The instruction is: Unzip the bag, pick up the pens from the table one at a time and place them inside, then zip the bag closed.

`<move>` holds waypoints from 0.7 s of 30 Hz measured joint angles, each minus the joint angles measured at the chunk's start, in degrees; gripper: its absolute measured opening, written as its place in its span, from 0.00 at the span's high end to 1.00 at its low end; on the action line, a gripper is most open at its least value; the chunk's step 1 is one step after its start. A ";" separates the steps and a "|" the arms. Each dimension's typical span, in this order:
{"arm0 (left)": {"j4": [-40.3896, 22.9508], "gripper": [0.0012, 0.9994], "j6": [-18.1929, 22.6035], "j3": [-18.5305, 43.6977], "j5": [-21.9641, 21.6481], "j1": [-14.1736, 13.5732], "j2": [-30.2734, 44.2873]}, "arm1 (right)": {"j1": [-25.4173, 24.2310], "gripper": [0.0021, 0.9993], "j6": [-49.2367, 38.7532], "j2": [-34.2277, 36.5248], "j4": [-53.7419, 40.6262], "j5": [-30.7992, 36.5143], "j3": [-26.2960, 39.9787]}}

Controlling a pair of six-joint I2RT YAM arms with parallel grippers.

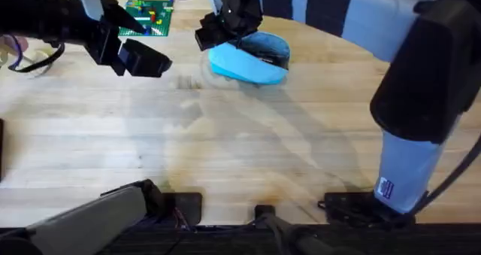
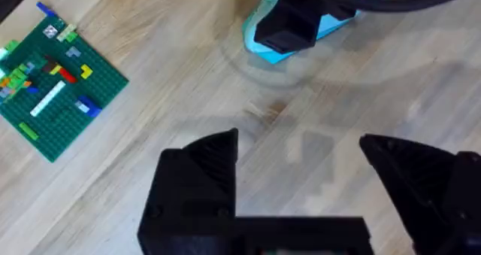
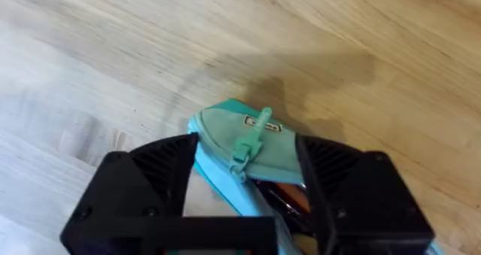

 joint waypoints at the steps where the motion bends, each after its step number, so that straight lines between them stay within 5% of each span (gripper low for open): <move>1: 0.00 0.01 -0.01 0.00 0.00 0.00 0.00 | 0.00 0.29 0.02 0.00 0.00 -0.02 0.00; 5: 0.00 0.01 0.00 0.00 0.00 0.00 0.00 | 0.09 0.48 0.05 0.00 0.15 -0.40 0.00; 10: 0.00 0.01 0.00 0.00 0.00 0.00 0.00 | 0.11 0.59 0.06 -0.02 0.19 -0.82 0.00; 21: 0.00 0.01 0.00 0.00 0.00 0.00 0.00 | 0.11 0.66 0.06 0.00 -0.47 -1.07 0.75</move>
